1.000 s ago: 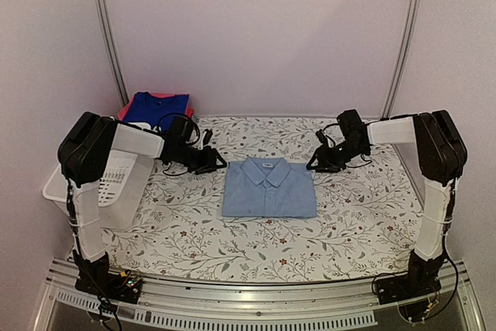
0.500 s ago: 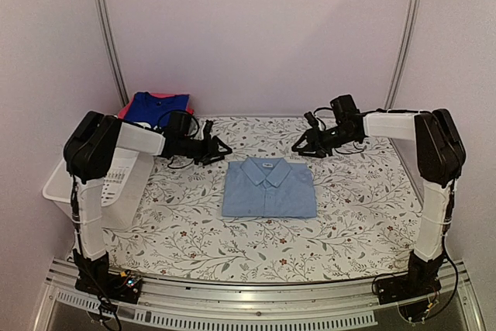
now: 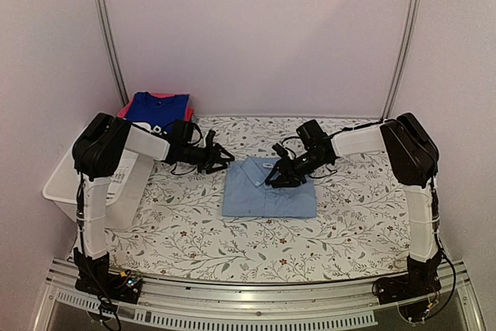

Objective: Fold and stack the mixed laundry pile
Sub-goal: Adjust the square-folded shirt at the center of the board.

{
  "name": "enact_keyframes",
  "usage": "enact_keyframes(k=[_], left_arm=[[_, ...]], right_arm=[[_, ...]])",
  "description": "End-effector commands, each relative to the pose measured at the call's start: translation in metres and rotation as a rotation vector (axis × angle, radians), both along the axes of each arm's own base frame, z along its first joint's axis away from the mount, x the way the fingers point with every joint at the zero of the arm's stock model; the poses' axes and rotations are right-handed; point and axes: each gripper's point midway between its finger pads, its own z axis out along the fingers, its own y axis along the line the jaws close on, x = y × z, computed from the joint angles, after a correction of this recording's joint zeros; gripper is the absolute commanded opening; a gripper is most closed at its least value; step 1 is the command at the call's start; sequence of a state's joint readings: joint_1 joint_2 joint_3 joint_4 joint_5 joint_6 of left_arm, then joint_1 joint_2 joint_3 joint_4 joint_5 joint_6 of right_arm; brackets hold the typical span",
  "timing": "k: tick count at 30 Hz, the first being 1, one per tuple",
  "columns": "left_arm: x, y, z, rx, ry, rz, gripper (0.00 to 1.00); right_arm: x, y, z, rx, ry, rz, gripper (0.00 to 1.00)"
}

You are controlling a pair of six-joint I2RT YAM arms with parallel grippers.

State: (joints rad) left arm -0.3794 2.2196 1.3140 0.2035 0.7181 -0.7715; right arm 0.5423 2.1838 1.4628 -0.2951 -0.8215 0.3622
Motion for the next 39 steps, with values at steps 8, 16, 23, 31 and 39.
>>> enact_keyframes(k=[8,16,23,31,39], left_arm=[[0.007,-0.013,0.010,-0.075,-0.018,-0.025,0.51],[0.003,0.006,0.030,-0.016,-0.069,0.046,0.52],[-0.005,0.005,0.031,-0.024,-0.065,0.022,0.53],[0.000,-0.001,0.021,-0.033,-0.046,0.001,0.53],[0.001,-0.006,0.011,-0.039,-0.027,-0.020,0.53]], right_arm=[[-0.012,-0.018,-0.059,-0.140,0.071,-0.001,0.41],[-0.015,-0.021,-0.066,-0.158,0.077,0.000,0.41],[-0.014,-0.021,-0.065,-0.156,0.075,0.001,0.41],[-0.013,-0.021,-0.066,-0.158,0.075,0.000,0.41],[-0.014,-0.021,-0.069,-0.162,0.081,0.000,0.41]])
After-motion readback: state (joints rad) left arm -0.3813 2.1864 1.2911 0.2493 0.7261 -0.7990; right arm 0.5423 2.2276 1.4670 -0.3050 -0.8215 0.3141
